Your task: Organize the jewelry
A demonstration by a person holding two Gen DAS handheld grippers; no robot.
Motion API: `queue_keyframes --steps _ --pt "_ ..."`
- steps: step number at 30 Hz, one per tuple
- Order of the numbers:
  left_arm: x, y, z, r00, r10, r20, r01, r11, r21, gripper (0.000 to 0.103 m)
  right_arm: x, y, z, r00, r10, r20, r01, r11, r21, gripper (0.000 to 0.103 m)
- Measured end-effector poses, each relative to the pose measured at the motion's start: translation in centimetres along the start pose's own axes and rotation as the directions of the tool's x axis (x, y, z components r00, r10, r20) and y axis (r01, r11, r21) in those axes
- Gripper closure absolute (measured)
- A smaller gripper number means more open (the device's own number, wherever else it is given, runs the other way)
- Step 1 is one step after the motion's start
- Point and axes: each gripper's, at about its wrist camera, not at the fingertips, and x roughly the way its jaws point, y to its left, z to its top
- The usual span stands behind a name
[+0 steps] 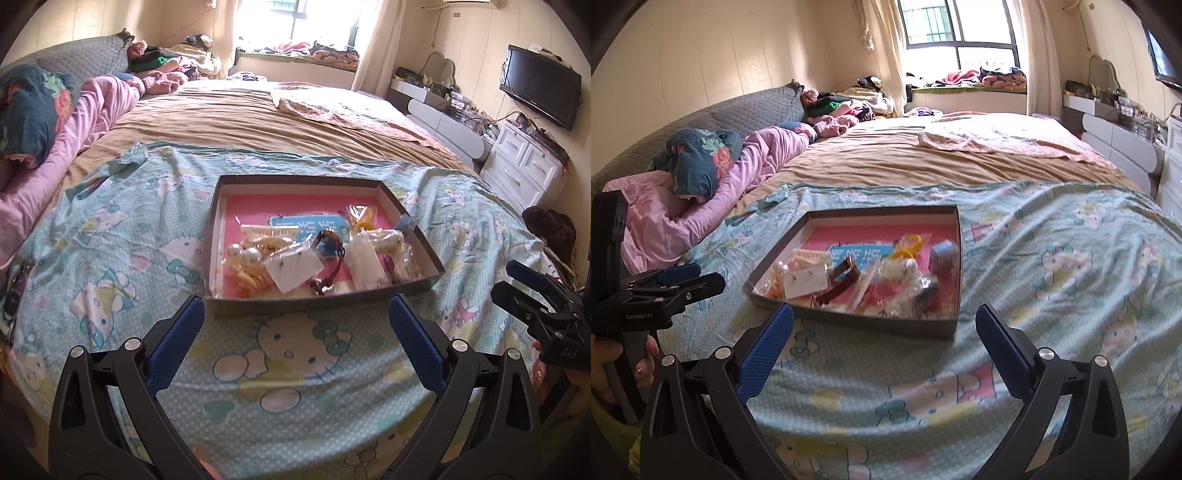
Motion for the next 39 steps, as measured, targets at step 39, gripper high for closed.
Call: queue_keyframes --steps 39 --pt "-1.7 -0.7 -4.1 1.000 0.006 -0.012 -0.006 1.000 -0.021 0.010 -0.9 1.5 -3.7 0.999 0.000 -0.045 0.000 1.000 -0.009 0.005"
